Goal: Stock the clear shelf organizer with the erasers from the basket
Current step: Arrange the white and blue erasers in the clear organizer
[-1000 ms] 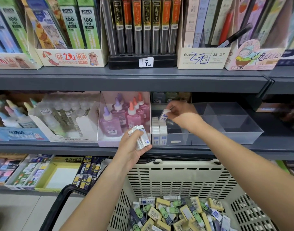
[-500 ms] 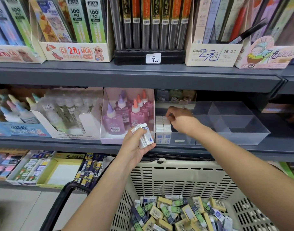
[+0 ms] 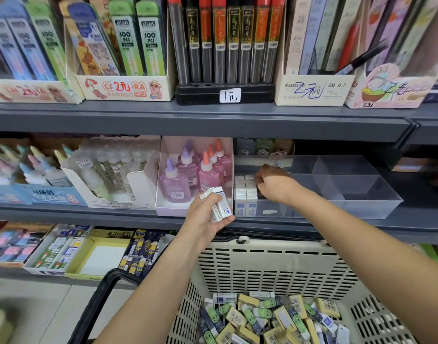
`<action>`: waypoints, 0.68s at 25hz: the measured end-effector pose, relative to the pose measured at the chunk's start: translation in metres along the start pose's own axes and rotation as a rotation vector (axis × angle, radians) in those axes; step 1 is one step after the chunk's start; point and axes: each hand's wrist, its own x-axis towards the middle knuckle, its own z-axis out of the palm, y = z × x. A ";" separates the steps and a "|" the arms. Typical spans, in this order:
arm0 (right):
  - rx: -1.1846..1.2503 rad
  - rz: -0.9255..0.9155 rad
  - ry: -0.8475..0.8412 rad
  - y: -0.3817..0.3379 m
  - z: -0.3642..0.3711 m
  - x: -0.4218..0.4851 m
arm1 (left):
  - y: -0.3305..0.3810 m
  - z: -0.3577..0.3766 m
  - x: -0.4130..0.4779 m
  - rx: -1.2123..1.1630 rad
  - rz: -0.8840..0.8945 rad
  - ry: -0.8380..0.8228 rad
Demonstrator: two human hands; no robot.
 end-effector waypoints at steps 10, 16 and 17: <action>0.332 -0.201 0.173 0.000 -0.019 -0.047 | 0.000 0.016 -0.023 0.034 -0.021 -0.210; 0.541 -0.259 0.080 0.007 -0.023 -0.081 | -0.019 0.034 -0.029 0.114 -0.014 -0.280; 0.538 -0.244 0.093 0.009 -0.025 -0.083 | -0.022 0.035 -0.029 0.137 0.004 -0.285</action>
